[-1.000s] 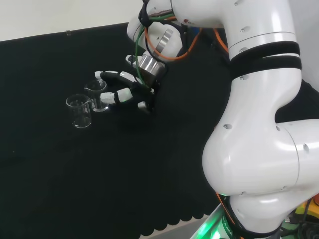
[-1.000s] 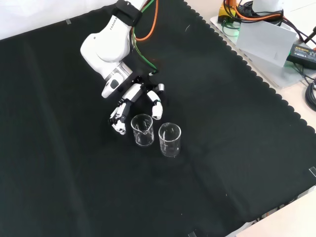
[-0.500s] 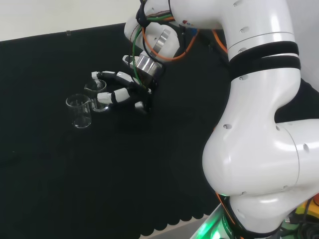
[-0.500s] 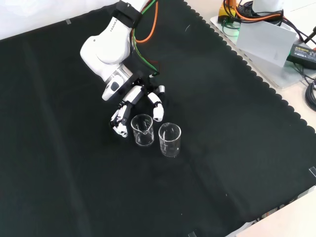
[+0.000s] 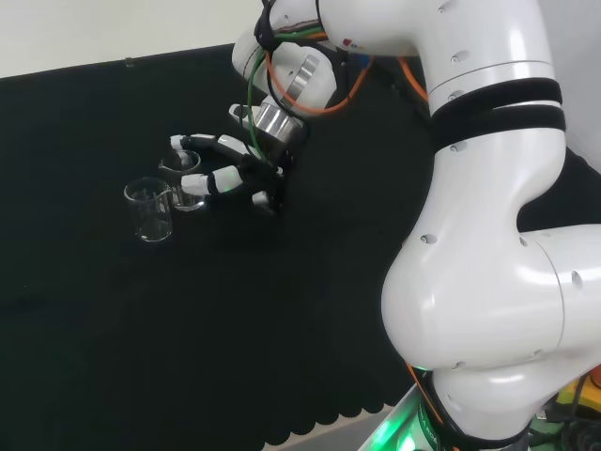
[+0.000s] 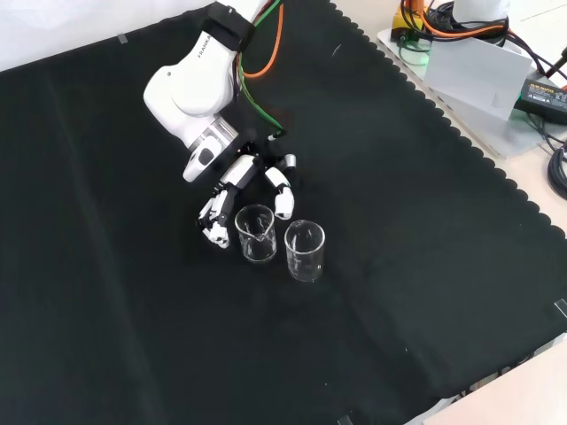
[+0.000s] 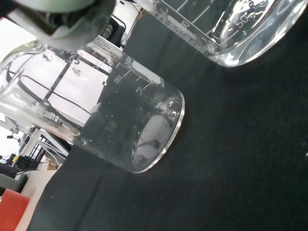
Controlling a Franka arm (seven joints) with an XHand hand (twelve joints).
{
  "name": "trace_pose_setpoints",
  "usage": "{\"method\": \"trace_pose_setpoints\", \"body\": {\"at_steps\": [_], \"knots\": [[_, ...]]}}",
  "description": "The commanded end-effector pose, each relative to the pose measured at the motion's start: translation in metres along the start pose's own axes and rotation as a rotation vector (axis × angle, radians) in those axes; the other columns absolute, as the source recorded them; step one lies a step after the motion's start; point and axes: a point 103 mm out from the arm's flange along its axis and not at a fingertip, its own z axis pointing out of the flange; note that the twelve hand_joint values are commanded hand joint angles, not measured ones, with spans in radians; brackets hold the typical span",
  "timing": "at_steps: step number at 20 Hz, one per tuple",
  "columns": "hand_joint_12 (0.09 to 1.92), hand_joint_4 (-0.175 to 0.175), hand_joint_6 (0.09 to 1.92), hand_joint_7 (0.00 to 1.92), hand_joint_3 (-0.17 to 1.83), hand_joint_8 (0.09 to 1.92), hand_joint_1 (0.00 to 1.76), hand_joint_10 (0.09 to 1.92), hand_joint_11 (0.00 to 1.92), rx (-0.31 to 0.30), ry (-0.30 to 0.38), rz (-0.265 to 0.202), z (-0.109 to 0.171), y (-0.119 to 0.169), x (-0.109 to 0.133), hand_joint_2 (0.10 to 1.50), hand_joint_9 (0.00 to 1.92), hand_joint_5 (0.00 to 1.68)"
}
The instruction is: Pick up the beaker on the right.
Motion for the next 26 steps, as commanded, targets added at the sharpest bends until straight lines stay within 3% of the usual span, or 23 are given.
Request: {"method": "trace_pose_setpoints", "body": {"at_steps": [1, 12, 17, 19, 21, 22, 23, 25, 26], "knots": [[1.26, -0.083, 0.09, 0.29, 0.65, 0.67, 0.83, 0.65, 0.0, -0.006, 0.001, 0.004, 0.004, 0.003, 0.001, 0.51, 0.4, 0.34], [1.28, -0.082, 0.09, 0.31, 0.65, 0.68, 0.85, 0.65, 0.0, -0.019, 0.002, -0.014, 0.019, 0.015, 0.005, 0.51, 0.41, 0.37], [1.32, -0.073, 0.11, 0.38, 0.65, 0.66, 0.88, 0.62, 0.0, -0.042, -0.034, -0.014, 0.02, 0.015, 0.007, 0.53, 0.48, 0.54], [1.34, -0.047, 0.46, 0.57, 0.64, 0.61, 0.94, 0.57, 0.07, -0.07, -0.077, -0.014, 0.02, 0.015, 0.01, 0.56, 0.61, 0.77], [1.32, 0.099, 0.68, 0.85, 0.54, 0.6, 1.05, 0.55, 0.26, -0.129, -0.098, -0.016, 0.018, 0.014, 0.012, 0.7, 0.83, 1.05], [1.25, 0.088, 0.74, 1.07, 0.6, 0.56, 1.14, 0.57, 0.47, -0.154, -0.107, -0.014, 0.016, 0.013, 0.014, 0.68, 0.99, 1.13], [1.17, 0.048, 0.77, 1.24, 0.69, 0.53, 1.22, 0.6, 0.69, -0.165, -0.111, -0.018, 0.013, 0.013, 0.015, 0.63, 1.14, 1.17], [1.01, -0.022, 0.79, 1.4, 0.82, 0.53, 1.29, 0.63, 0.97, -0.174, -0.111, -0.025, 0.009, 0.012, 0.016, 0.55, 1.29, 1.21], [0.96, -0.083, 0.76, 1.38, 0.78, 0.57, 1.3, 0.64, 1.05, -0.177, -0.113, -0.027, 0.006, 0.012, 0.016, 0.58, 1.33, 1.23]]}}
